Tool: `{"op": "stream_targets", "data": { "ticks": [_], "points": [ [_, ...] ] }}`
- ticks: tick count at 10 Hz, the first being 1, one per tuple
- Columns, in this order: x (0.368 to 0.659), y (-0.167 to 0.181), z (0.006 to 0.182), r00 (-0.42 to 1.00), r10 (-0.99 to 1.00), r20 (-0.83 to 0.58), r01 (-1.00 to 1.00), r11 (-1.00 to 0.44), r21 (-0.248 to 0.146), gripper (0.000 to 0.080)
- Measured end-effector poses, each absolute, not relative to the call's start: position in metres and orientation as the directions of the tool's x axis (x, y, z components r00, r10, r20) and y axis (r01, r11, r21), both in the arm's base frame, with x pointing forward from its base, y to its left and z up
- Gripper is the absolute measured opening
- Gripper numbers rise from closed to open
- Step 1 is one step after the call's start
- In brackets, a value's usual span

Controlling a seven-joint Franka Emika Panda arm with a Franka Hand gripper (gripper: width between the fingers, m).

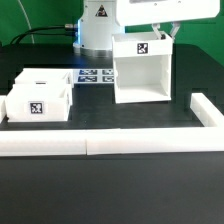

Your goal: Assemble drawer

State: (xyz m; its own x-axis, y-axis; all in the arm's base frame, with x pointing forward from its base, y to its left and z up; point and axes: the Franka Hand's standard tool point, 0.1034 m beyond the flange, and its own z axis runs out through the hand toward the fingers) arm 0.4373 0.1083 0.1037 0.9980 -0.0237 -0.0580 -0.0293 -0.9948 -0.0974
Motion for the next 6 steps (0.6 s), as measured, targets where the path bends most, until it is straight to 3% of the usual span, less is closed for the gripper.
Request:
{"op": "stream_targets", "data": {
  "ticks": [6],
  "points": [
    [0.533, 0.079, 0.097, 1.000, 0.000, 0.012, 0.002, -0.993, -0.120, 0.0042]
  ]
}}
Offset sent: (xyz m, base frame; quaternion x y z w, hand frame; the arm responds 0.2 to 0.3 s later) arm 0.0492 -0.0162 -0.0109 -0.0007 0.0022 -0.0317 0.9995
